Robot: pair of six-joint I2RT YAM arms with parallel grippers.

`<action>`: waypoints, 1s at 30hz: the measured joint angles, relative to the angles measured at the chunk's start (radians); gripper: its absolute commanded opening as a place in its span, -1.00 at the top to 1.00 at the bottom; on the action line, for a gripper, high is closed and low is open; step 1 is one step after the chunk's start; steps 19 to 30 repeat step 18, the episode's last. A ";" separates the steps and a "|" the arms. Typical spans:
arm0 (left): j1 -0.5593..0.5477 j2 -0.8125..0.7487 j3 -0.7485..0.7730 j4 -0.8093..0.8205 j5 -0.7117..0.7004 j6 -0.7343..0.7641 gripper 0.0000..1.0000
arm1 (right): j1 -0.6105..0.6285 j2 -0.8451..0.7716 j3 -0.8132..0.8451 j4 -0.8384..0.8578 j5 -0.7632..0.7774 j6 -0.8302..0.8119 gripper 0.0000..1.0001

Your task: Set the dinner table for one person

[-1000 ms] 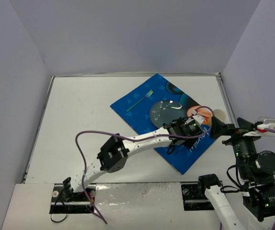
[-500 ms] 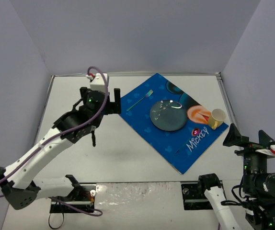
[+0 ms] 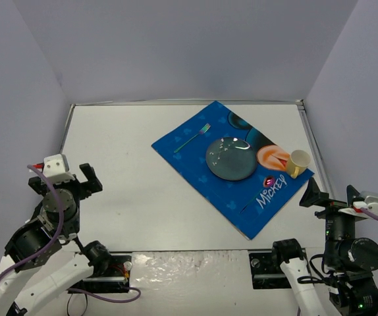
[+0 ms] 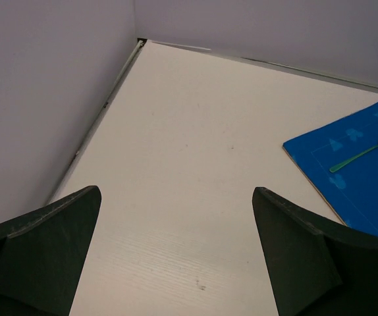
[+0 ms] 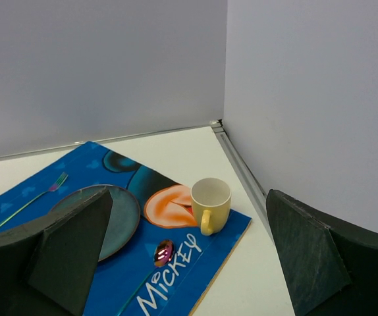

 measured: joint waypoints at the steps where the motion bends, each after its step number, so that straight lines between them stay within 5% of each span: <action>1: 0.000 -0.023 -0.012 -0.003 -0.018 0.000 -0.94 | 0.000 -0.002 0.000 0.000 -0.002 -0.001 -1.00; 30: 0.011 -0.067 -0.078 -0.013 -0.139 -0.008 -0.94 | 0.000 -0.004 -0.016 0.008 -0.019 -0.001 -1.00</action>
